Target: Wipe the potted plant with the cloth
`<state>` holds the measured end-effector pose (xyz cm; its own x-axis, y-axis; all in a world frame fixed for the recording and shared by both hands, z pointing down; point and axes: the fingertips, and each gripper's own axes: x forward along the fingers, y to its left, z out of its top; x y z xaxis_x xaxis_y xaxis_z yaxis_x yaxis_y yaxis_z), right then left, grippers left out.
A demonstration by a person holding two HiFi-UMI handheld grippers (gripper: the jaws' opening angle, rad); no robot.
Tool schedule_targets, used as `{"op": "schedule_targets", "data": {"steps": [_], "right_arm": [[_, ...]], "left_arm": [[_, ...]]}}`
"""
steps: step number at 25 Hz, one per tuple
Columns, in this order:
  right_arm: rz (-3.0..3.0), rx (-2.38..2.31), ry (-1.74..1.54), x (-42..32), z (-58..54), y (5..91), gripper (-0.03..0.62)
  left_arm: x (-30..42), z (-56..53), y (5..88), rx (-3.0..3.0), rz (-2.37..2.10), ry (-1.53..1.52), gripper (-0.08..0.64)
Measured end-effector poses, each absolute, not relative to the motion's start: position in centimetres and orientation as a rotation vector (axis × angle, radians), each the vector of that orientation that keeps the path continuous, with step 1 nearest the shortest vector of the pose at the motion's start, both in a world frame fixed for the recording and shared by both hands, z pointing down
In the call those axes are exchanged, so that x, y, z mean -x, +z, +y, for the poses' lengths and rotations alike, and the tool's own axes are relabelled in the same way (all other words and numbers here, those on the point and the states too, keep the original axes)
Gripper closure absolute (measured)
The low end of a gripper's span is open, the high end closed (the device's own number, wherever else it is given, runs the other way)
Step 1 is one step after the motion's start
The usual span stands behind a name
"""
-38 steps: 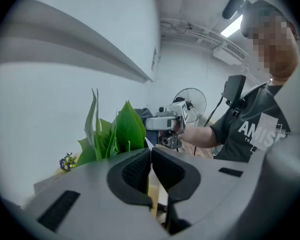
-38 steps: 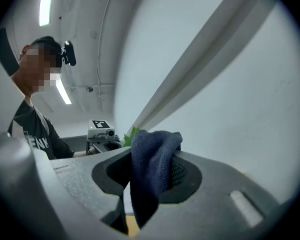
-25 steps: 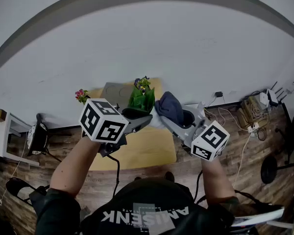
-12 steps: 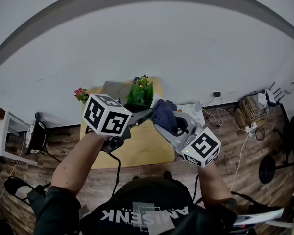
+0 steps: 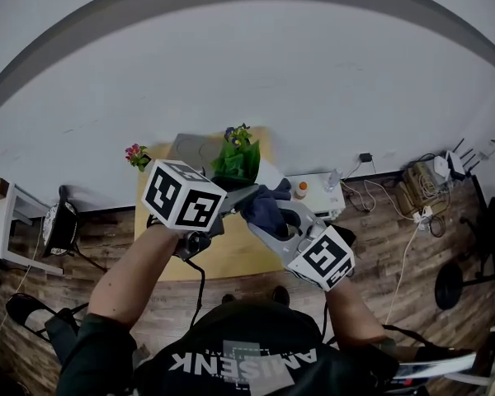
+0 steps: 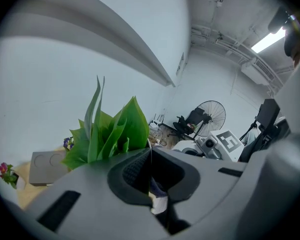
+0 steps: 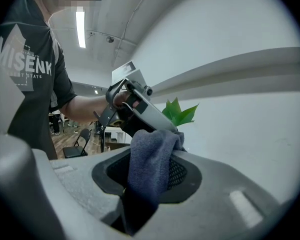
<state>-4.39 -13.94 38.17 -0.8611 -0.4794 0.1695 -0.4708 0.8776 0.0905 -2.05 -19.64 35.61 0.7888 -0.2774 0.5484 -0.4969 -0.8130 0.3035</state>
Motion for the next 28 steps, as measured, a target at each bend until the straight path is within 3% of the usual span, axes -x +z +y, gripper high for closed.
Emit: {"op": "schedule_targets", "data": {"steps": [15, 28], "right_arm": [[-2.838, -0.627, 0.013, 6.6, -13.8, 41.4, 0.466], [-2.786, -0.721, 0.129, 3.5, -16.3, 43.9, 0.466]], "left_arm": [[2.6, -19.0, 35.4, -2.528, -0.611, 0.636, 0.554], [5.0, -19.4, 34.8, -2.504, -0.667, 0.541, 0.555]]}}
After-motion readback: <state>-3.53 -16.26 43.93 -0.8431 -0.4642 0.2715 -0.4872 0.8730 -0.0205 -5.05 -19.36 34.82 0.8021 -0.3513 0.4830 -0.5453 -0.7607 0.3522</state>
